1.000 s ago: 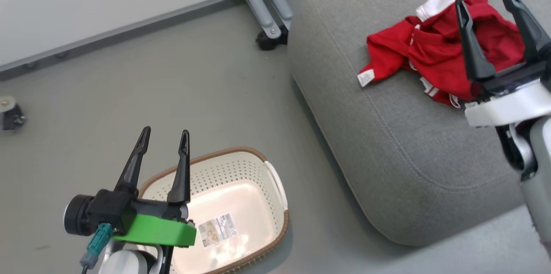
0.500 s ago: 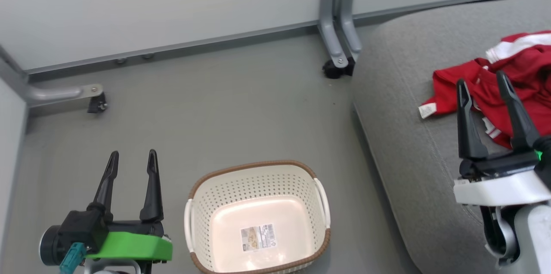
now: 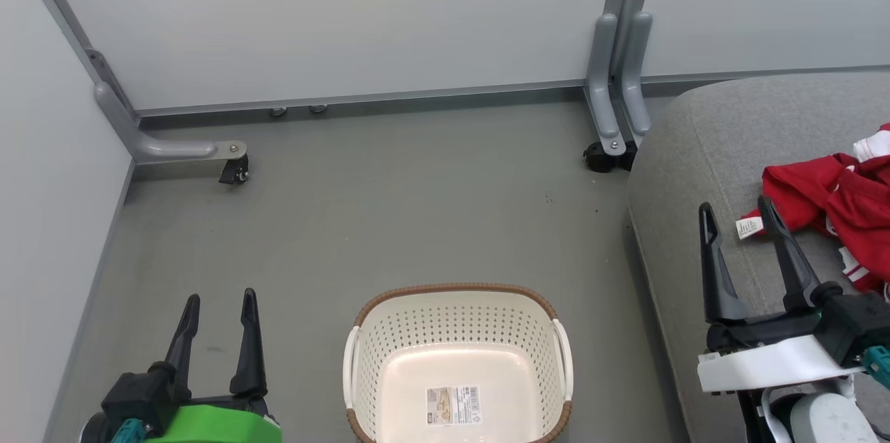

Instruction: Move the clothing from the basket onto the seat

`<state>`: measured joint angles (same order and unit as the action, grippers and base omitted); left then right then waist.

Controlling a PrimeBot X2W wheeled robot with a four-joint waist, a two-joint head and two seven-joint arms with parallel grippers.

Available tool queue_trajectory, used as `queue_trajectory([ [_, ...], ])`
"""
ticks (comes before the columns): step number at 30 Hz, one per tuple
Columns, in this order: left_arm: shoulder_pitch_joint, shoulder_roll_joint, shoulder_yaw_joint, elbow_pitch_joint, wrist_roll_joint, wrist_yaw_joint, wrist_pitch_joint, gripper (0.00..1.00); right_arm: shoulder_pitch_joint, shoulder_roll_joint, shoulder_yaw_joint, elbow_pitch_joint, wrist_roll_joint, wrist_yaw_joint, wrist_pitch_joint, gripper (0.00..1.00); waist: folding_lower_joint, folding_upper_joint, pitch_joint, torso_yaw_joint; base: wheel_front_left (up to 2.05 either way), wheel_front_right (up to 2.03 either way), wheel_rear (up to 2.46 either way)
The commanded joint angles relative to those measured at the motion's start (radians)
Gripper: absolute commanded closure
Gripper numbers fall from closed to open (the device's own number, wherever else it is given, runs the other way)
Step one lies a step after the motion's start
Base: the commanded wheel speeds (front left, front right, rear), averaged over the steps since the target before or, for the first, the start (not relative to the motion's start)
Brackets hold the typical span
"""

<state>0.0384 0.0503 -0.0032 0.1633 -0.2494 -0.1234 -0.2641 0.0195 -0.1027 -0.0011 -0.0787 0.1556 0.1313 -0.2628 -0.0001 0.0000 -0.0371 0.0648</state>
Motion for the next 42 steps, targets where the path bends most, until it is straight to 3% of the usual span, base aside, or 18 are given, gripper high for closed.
queue_trajectory([
  [1, 0.016, 0.001, -0.005, 0.009, -0.015, 0.001, 0.0, 0.0, 0.017, 0.005, 0.006, 0.004, -0.01, -0.001, -0.003, 0.0, 0.0001, 0.0, -0.01, 0.012, 0.0, 0.0, 0.0],
  [25, 0.027, 0.001, 0.011, 0.053, -0.014, -0.002, 0.0, 0.0, 0.029, 0.013, 0.005, 0.109, 0.029, -0.001, -0.003, 0.0, 0.0001, 0.0, -0.007, -0.02, 0.0, 0.0, 0.0],
  [42, 0.026, 0.001, 0.032, 0.043, -0.019, -0.006, 0.0, 0.0, 0.012, 0.008, 0.015, 0.082, 0.022, -0.001, -0.003, 0.0, 0.0001, 0.0, 0.0, -0.027, 0.0, 0.0, 0.0],
])
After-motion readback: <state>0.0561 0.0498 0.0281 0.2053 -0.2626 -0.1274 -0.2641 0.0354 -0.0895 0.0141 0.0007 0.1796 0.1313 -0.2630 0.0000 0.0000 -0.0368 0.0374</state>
